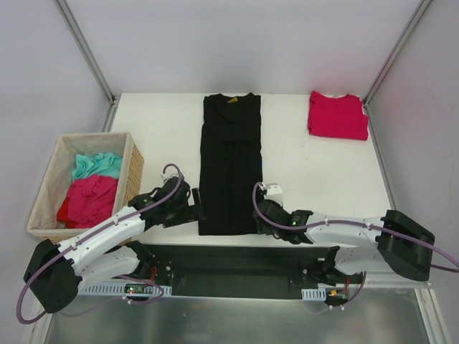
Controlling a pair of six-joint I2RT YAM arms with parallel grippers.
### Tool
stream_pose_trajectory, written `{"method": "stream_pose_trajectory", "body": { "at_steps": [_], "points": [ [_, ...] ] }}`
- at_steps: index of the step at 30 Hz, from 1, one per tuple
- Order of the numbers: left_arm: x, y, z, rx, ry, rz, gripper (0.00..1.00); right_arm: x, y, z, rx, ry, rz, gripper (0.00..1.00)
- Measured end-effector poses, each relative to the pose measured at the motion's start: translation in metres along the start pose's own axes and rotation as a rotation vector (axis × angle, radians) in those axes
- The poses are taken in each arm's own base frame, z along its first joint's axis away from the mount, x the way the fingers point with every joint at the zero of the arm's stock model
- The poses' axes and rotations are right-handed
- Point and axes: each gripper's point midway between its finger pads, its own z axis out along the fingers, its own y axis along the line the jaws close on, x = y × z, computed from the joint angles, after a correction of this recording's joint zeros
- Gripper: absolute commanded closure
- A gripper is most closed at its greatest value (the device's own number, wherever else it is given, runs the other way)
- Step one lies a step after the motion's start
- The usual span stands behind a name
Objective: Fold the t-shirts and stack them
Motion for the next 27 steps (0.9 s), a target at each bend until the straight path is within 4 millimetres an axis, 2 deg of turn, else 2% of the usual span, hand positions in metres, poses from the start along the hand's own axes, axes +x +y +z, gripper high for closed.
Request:
{"method": "stream_pose_trajectory", "body": {
  "at_steps": [10,13,14,15,19,20,23,26,27],
  "points": [
    [0.002,-0.003,0.000,0.013,0.011,0.000,0.01,-0.003,0.009,0.001,-0.021,0.009,0.006,0.74],
    [0.002,-0.003,-0.001,0.016,0.011,-0.001,0.02,-0.003,0.010,0.001,-0.024,0.010,0.006,0.84],
    [0.002,-0.003,-0.001,0.017,0.012,0.000,0.03,-0.003,0.010,0.001,-0.024,0.011,0.007,0.95],
    [0.002,-0.003,0.000,0.017,0.011,-0.001,0.06,-0.003,0.010,0.001,-0.024,0.011,0.006,0.99],
    [0.002,-0.004,0.000,0.019,0.012,-0.001,0.23,-0.003,0.010,0.001,-0.023,0.012,0.009,0.99],
    [0.002,-0.004,0.000,0.019,0.013,0.000,0.34,-0.003,0.010,0.001,-0.023,0.012,0.009,0.99],
    [0.004,-0.005,0.003,0.018,0.029,0.002,0.49,-0.003,0.010,0.000,-0.021,0.013,0.007,0.99],
    [0.010,-0.007,0.008,0.020,0.070,0.004,0.48,-0.004,0.012,0.001,-0.020,0.015,0.006,0.99],
    [0.011,-0.009,0.009,0.027,0.076,0.004,0.44,-0.004,0.012,0.001,-0.019,0.016,0.005,0.99]
  ]
}}
